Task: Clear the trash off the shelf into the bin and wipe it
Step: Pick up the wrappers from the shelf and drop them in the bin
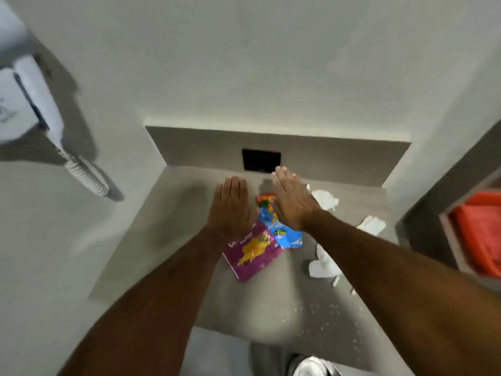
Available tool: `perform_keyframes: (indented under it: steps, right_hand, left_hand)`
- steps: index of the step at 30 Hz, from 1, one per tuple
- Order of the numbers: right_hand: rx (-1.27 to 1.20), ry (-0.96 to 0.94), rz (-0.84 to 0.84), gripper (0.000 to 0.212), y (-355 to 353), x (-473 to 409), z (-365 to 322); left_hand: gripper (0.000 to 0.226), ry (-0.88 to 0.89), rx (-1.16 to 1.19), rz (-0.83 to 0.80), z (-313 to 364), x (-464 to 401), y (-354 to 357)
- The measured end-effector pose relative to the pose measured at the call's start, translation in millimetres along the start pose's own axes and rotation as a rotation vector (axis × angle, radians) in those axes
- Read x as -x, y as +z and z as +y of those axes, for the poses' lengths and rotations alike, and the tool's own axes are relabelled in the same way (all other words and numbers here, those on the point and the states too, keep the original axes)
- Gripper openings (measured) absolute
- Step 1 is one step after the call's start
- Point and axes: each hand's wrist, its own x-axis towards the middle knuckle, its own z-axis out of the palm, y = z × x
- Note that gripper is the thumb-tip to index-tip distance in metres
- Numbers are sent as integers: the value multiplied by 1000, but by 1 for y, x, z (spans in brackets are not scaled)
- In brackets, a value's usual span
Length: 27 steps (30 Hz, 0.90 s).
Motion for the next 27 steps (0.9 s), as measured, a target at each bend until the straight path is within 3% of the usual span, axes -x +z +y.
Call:
perform_keyframes:
  steps: [4, 6, 8, 11, 13, 17, 20, 23, 27]
  right_hand:
    - [145, -41, -459, 107, 48, 1, 2]
    - [162, 13, -606, 119, 51, -12, 2]
    - [104, 65, -753, 121, 48, -30, 3]
    - [116, -8, -837, 100, 45, -44, -3]
    - [107, -50, -776, 76, 45, -43, -8]
    - [61, -114, -599, 30, 47, -32, -17]
    - [-16, -22, -446, 22, 49, -20, -21]
    - [-155, 79, -176, 17, 40, -2, -23]
    - [-496, 326, 169, 14, 11, 55, -32]
  left_hand:
    - [120, -262, 119, -643, -2, 14, 48]
    - [121, -271, 116, -785, 3, 13, 56]
    - [103, -242, 102, -752, 6, 9, 61]
    - [55, -278, 248, -488, 2, 10, 68]
    - [43, -251, 287, -419, -5, 16, 66]
    - [49, -189, 183, -356, -17, 28, 65]
    - [40, -298, 300, -249, -26, 32, 57]
    - [24, -402, 435, -125, -28, 35, 36]
    - [14, -458, 613, -9, 2, 63, 2]
